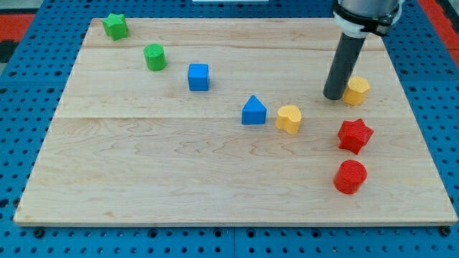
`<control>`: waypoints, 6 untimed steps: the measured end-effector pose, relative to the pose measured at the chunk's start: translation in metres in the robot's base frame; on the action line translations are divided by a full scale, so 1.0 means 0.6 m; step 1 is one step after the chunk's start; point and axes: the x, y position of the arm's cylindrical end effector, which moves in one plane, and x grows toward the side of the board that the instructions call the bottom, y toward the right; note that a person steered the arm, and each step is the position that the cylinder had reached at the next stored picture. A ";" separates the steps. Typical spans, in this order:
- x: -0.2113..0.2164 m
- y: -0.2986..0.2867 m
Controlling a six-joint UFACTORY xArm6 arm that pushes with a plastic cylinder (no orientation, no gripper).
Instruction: Slide the hexagon towards the right center
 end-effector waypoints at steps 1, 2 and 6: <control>0.034 0.010; 0.031 0.064; -0.118 0.164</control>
